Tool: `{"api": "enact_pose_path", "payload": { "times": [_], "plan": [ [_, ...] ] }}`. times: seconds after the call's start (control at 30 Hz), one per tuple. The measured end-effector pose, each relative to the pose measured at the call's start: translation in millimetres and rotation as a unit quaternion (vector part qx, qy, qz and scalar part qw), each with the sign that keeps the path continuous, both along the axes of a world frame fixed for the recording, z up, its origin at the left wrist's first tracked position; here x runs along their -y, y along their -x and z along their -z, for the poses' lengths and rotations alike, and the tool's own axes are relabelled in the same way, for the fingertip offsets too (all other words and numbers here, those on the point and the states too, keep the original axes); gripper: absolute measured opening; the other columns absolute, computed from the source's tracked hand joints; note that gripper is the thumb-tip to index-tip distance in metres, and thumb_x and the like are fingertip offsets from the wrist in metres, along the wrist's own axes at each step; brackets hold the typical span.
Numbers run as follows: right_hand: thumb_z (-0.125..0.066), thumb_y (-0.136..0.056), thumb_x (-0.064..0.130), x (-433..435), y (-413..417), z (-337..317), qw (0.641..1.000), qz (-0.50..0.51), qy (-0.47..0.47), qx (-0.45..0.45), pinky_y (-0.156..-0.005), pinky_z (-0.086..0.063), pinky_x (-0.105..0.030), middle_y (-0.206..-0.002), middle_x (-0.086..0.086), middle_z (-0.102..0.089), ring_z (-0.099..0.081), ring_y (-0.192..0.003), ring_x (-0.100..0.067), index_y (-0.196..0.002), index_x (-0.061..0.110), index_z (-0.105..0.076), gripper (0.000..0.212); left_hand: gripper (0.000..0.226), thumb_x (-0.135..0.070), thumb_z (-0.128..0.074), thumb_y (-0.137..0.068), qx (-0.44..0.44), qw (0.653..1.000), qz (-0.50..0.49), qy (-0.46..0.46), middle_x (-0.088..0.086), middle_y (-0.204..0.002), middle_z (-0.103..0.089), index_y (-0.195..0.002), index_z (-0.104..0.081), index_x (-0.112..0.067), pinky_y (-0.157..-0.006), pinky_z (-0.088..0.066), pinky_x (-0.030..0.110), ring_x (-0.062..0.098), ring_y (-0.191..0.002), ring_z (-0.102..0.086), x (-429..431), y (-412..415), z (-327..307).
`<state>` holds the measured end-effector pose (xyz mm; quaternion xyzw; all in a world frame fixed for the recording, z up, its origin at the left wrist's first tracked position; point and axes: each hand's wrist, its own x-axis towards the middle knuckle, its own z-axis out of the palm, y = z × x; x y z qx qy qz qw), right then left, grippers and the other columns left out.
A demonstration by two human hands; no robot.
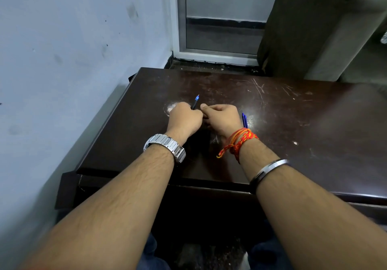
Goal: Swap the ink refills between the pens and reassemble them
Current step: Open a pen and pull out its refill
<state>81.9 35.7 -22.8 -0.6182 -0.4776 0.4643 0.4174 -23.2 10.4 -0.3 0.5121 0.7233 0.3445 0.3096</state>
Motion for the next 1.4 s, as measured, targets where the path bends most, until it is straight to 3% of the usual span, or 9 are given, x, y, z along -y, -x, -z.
{"api": "enact_pose_path", "payload": {
  "times": [0.23, 0.4, 0.5, 0.67, 0.87, 0.97, 1.1, 1.3, 1.4],
  "plan": [
    [-0.082, -0.076, 0.032, 7, -2, -6, 0.997, 0.013, -0.021, -0.068, -0.075, -0.061, -0.05, -0.076, -0.017, -0.075, -0.068, -0.07, -0.028, -0.073, 0.012, -0.077, 0.021, 0.014, -0.005, -0.063, -0.084, 0.034, 0.998, 0.018, -0.05, 0.005, -0.058, -0.06, -0.075, -0.071, 0.002, -0.036, -0.033, 0.017, 0.014, -0.052, -0.051, 5, -8, 0],
    [-0.081, -0.079, 0.025, 8, -8, -10, 0.997, 0.026, -0.029, -0.073, -0.048, -0.045, -0.023, -0.055, 0.001, -0.065, -0.055, -0.045, -0.008, -0.064, 0.016, -0.073, 0.019, 0.013, -0.011, -0.077, -0.079, 0.005, 0.996, 0.013, -0.092, 0.022, -0.081, -0.075, -0.08, -0.075, 0.002, -0.054, -0.051, 0.032, 0.017, -0.062, -0.059, 5, -6, 0],
    [-0.076, -0.084, 0.022, 7, -6, -13, 0.998, 0.015, -0.024, -0.063, -0.054, -0.044, -0.028, -0.057, 0.0, -0.063, -0.054, -0.051, -0.012, -0.06, 0.017, -0.07, 0.025, 0.006, -0.008, -0.078, -0.078, 0.005, 0.995, 0.013, -0.101, 0.02, -0.078, -0.076, -0.077, -0.078, -0.003, -0.059, -0.056, 0.037, 0.019, -0.065, -0.064, 4, -6, -1],
    [-0.071, -0.087, 0.019, 6, -8, -15, 0.998, 0.013, -0.012, -0.055, -0.055, -0.045, -0.028, -0.064, -0.001, -0.068, -0.058, -0.059, -0.013, -0.066, 0.016, -0.074, 0.021, 0.016, -0.005, -0.072, -0.08, 0.022, 0.995, 0.025, -0.093, -0.008, -0.057, -0.065, -0.09, -0.079, -0.015, -0.041, -0.039, 0.011, -0.001, -0.048, -0.055, 2, -9, -2],
    [-0.07, -0.088, 0.015, 6, -10, -14, 0.998, 0.007, -0.017, -0.062, -0.063, -0.051, -0.034, -0.068, -0.007, -0.069, -0.061, -0.066, -0.018, -0.066, 0.015, -0.074, 0.023, 0.028, 0.0, -0.066, -0.08, 0.039, 0.995, 0.04, -0.08, -0.011, -0.046, -0.059, -0.103, -0.077, -0.011, -0.036, -0.035, 0.01, -0.007, -0.034, -0.048, 0, -10, -2],
    [-0.067, -0.091, 0.018, 6, -12, -14, 0.999, 0.004, -0.019, -0.043, -0.056, -0.049, -0.027, -0.065, -0.001, -0.068, -0.059, -0.06, -0.014, -0.065, 0.018, -0.074, 0.026, 0.033, -0.001, -0.07, -0.081, 0.042, 0.996, 0.043, -0.065, -0.008, -0.057, -0.067, -0.113, -0.072, -0.01, -0.044, -0.044, 0.014, -0.005, -0.049, -0.058, -1, -9, -3],
    [-0.061, -0.096, 0.02, 2, -18, -14, 0.999, -0.006, -0.008, -0.043, -0.06, -0.045, -0.025, -0.068, -0.001, -0.066, -0.055, -0.06, -0.01, -0.073, 0.017, -0.073, 0.026, 0.046, -0.006, -0.08, -0.083, 0.112, 0.992, 0.056, -0.034, 0.013, -0.088, -0.078, -0.125, -0.063, -0.009, -0.076, -0.062, 0.04, 0.023, -0.083, -0.075, -2, -8, -5],
    [-0.073, -0.087, 0.031, 3, -17, -18, 0.998, 0.002, -0.035, -0.055, -0.069, -0.054, -0.037, -0.069, -0.007, -0.066, -0.059, -0.061, -0.016, -0.089, 0.007, -0.075, 0.024, 0.026, 0.004, -0.069, -0.082, 0.108, 0.991, 0.053, -0.062, 0.006, -0.072, -0.077, -0.096, -0.072, -0.017, -0.061, -0.059, 0.027, 0.014, -0.065, -0.073, 3, -12, -8],
    [-0.079, -0.082, 0.022, 4, -17, -18, 0.995, 0.016, -0.052, -0.079, -0.062, -0.057, -0.032, -0.074, -0.009, -0.07, -0.063, -0.062, -0.018, -0.092, 0.004, -0.073, 0.021, 0.025, 0.001, -0.068, -0.081, 0.09, 0.992, 0.052, -0.066, 0.009, -0.074, -0.078, -0.093, -0.072, -0.021, -0.067, -0.062, 0.035, 0.022, -0.073, -0.076, 4, -12, -9]
  ]
}}
